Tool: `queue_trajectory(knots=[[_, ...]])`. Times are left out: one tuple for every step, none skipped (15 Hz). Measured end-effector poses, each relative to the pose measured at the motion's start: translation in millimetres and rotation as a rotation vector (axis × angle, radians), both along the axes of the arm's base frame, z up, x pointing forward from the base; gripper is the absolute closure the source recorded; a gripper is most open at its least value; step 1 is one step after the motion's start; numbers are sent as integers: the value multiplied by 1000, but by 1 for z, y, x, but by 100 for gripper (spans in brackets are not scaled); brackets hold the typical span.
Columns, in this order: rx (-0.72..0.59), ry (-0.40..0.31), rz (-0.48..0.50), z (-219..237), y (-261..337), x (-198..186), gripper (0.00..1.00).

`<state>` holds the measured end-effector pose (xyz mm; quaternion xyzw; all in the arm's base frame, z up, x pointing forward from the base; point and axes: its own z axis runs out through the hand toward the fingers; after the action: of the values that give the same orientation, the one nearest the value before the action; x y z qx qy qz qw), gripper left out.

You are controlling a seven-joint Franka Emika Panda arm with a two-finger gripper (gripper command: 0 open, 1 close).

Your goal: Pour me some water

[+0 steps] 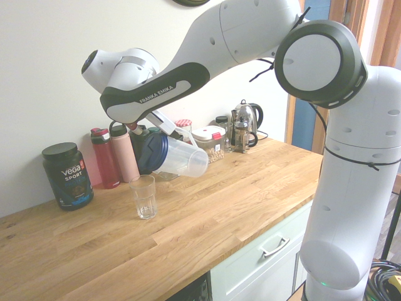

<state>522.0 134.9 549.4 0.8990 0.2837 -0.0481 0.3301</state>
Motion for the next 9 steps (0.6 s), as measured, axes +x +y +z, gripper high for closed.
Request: queue_trajectory(knots=[[56,-9,-30,10,-8,-3,100],[115,-18,-62,26,-20,-7,100],[179,-26,-92,48,-35,-13,100],[241,-33,-120,69,-53,-22,100],[310,-38,-149,87,-73,-32,100],[375,-44,-182,100,-92,-41,100],[439,-49,-220,109,-110,-49,100],[497,-50,-260,113,-123,-55,100],[545,-53,-307,113,-134,-56,100]])
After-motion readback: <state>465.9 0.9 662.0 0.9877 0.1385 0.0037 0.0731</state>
